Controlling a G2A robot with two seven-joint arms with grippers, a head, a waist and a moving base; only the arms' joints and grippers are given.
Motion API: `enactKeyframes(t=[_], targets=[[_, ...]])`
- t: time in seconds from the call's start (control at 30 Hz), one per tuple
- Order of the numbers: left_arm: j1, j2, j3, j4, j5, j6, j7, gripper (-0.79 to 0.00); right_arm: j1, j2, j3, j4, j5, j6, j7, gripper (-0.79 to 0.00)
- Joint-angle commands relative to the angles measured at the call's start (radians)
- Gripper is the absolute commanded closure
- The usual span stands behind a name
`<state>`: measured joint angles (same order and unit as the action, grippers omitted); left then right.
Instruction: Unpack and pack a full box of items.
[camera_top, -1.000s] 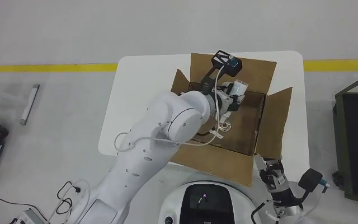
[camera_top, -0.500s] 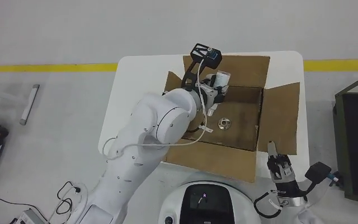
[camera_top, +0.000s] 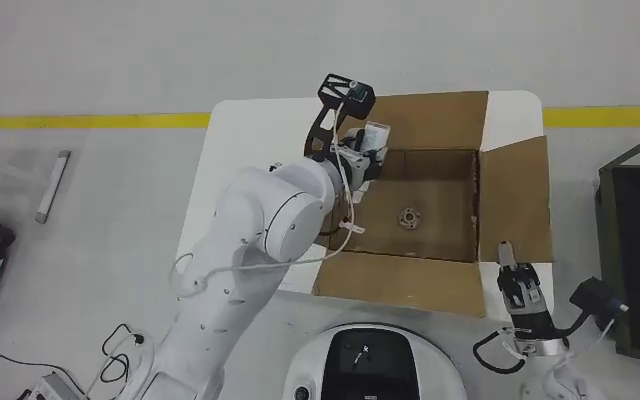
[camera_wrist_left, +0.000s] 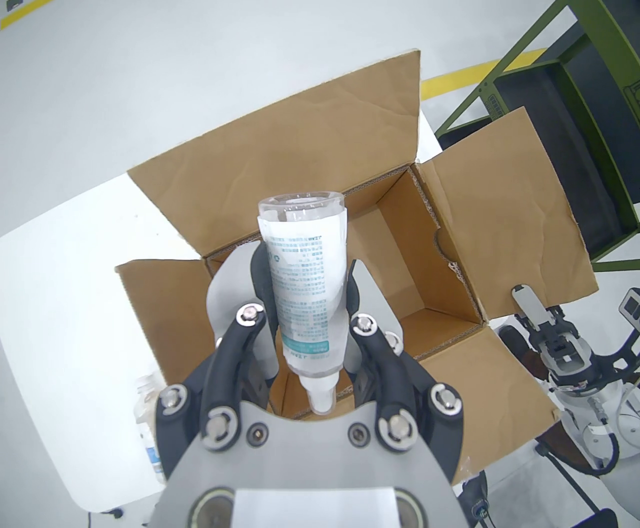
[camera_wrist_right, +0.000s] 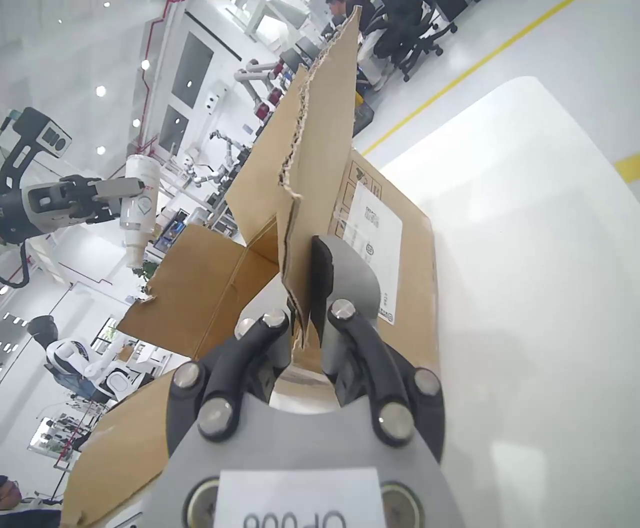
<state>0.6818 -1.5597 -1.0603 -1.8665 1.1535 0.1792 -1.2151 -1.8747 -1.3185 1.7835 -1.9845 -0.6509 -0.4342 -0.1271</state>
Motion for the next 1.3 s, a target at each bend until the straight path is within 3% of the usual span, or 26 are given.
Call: enactKeyframes(t=[0.0, 0.03, 0.07, 0.1, 0.13, 0.17, 0.23, 0.7, 0.97, 1.27], targets=[[0.002, 0.001, -0.005, -0.009, 0.023, 0.012, -0.009, 0.0, 0.006, 0.001, 0.007, 0.006, 0.01, 0.002, 0.004, 0.0], [0.002, 0.002, -0.008, -0.014, 0.037, 0.018, -0.017, 0.0, 0.009, 0.001, 0.01, 0.008, 0.017, 0.002, 0.005, 0.0], [0.001, 0.003, -0.014, -0.018, 0.054, 0.028, -0.027, 0.0, 0.011, 0.001, 0.013, 0.01, 0.023, 0.003, 0.005, -0.188], [0.0, 0.005, -0.017, -0.023, 0.074, 0.034, -0.039, 0.0, 0.012, 0.001, 0.015, 0.011, 0.029, 0.002, 0.007, -0.425], [0.0, 0.006, -0.022, -0.026, 0.098, 0.04, -0.053, 0.0, 0.013, 0.001, 0.017, 0.011, 0.035, 0.0, 0.008, -0.588], [0.0, 0.007, -0.028, -0.032, 0.113, 0.048, -0.067, 0.0, 0.014, 0.002, 0.02, 0.012, 0.038, -0.002, 0.009, -0.628], [-0.003, 0.01, -0.039, -0.045, 0.154, 0.05, -0.095, 0.0, 0.014, 0.002, 0.025, 0.014, 0.049, -0.007, 0.006, -0.785], [-0.023, 0.015, -0.073, -0.086, 0.421, 0.099, -0.321, 0.0, -0.005, 0.004, 0.08, 0.055, 0.146, -0.076, -0.003, -0.785], [0.04, 0.023, -0.126, 0.052, 0.446, -0.014, -0.321, 0.0, -0.003, 0.009, 0.126, 0.093, 0.196, -0.138, 0.026, -0.785], [0.052, 0.022, -0.13, 0.066, 0.431, -0.009, -0.321, 0.0, 0.028, 0.013, 0.156, 0.151, 0.216, -0.169, 0.029, -0.785]])
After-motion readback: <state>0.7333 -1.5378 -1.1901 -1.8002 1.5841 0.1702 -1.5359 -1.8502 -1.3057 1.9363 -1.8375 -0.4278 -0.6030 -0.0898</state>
